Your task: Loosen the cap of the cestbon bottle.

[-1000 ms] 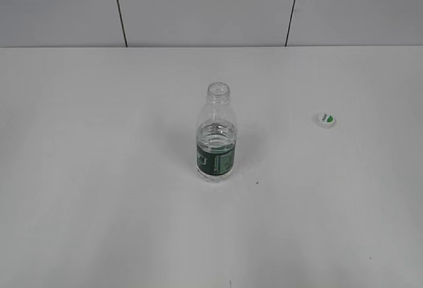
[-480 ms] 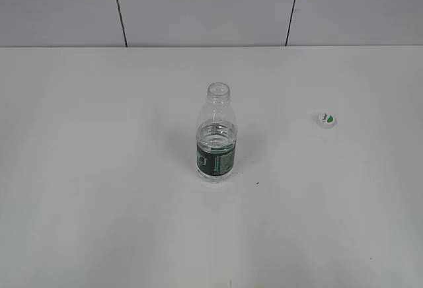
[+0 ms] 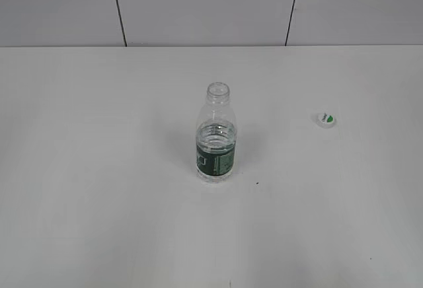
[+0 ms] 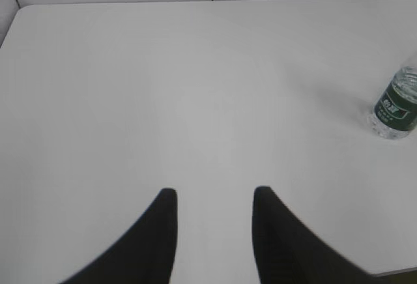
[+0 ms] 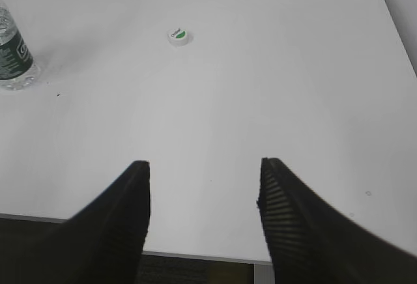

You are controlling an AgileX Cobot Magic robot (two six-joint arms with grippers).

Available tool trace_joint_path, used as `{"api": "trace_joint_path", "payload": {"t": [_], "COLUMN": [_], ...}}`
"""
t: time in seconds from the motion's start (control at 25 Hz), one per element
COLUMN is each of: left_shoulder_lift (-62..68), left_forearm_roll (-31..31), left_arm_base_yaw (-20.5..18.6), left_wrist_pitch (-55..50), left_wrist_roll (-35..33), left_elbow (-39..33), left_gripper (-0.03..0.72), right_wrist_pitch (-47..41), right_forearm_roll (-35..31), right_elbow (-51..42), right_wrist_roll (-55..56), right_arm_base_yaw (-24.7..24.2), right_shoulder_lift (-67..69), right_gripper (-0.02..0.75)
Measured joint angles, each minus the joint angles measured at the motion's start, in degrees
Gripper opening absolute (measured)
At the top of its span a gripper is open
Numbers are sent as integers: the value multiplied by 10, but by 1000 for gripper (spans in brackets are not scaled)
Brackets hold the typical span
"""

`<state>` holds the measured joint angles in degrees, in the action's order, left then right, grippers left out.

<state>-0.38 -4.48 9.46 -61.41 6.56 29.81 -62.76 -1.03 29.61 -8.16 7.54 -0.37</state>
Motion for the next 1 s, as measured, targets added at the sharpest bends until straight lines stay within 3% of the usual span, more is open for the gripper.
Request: {"api": "trace_joint_path", "payload": {"t": [0.28, 1.0], "left_shoulder_lift": [0, 0], "left_forearm_roll": [6, -4], "left_arm_base_yaw": [-30, -32], "left_wrist_pitch": [0, 0], "left_wrist_roll": [0, 0], "left_elbow": [0, 0], "left_gripper": [245, 244], "right_wrist_pitch": [0, 0], "right_forearm_roll": [2, 1], "right_elbow": [0, 0], "right_wrist_roll": [0, 0], "right_arm_base_yaw": [-58, -61], "right_shoulder_lift": [0, 0], "right_gripper": [412, 412]}}
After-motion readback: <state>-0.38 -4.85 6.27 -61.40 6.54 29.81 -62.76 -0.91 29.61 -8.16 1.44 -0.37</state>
